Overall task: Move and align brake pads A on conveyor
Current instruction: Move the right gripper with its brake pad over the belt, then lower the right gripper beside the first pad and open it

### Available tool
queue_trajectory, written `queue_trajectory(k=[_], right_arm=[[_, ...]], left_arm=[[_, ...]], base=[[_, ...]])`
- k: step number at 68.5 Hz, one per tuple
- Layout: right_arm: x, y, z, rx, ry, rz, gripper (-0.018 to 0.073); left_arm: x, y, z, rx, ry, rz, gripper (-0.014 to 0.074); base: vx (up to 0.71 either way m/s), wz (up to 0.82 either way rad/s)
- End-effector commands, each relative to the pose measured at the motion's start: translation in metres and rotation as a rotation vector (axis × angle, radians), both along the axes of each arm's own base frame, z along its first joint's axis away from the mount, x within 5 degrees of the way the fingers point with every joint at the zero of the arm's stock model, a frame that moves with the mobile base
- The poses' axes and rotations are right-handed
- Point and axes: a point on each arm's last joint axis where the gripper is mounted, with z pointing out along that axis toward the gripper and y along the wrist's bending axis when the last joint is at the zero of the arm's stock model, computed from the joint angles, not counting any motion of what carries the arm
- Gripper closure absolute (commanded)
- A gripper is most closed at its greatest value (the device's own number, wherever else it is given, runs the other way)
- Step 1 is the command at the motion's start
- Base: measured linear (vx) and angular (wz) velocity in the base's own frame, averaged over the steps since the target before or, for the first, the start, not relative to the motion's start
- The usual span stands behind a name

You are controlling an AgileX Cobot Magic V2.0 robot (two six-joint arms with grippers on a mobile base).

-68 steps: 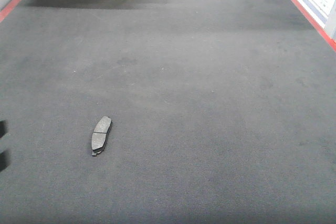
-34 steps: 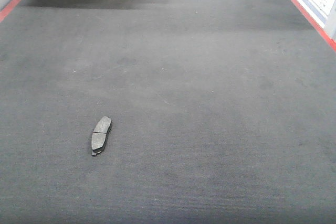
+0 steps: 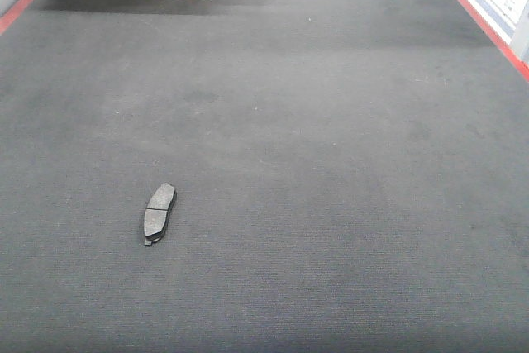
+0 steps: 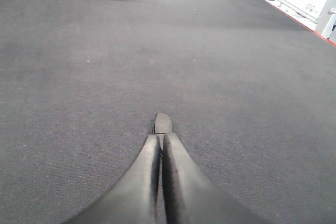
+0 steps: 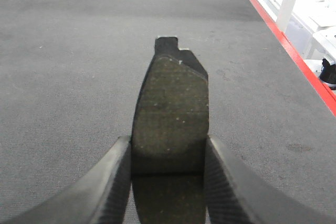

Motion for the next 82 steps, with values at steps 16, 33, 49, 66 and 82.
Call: queue_trajectory(k=[16, 33, 49, 66, 82], right_arm=[[0.002, 0.001, 0.022, -0.014, -0.164, 0.014, 0.0459], [0.027, 0.002, 0.023, -0.01, -0.066, 0.016, 0.0459], [0.096, 0.005, 0.029, 0.058, 0.149, 0.01, 0.0455], [0.176, 0.011, 0.012, 0.074, 0.309, 0.017, 0.0451], [0.231, 0.069, -0.006, 0.056, 0.423, 0.183, 0.0447]], left_arm=[[0.001, -0.001, 0.013, -0.02, -0.074, -0.013, 0.0603], [0.001, -0.001, 0.013, -0.02, -0.074, -0.013, 0.0602], [0.001, -0.001, 0.013, -0.02, -0.074, -0.013, 0.0602], [0.001, -0.001, 0.013, -0.02, -0.074, -0.013, 0.0602], [0.001, -0.001, 0.013, -0.02, -0.074, -0.013, 0.0602]], base=[[0.0, 0.0], [0.0, 0.0], [0.0, 0.0], [0.0, 0.0], [0.0, 0.0]])
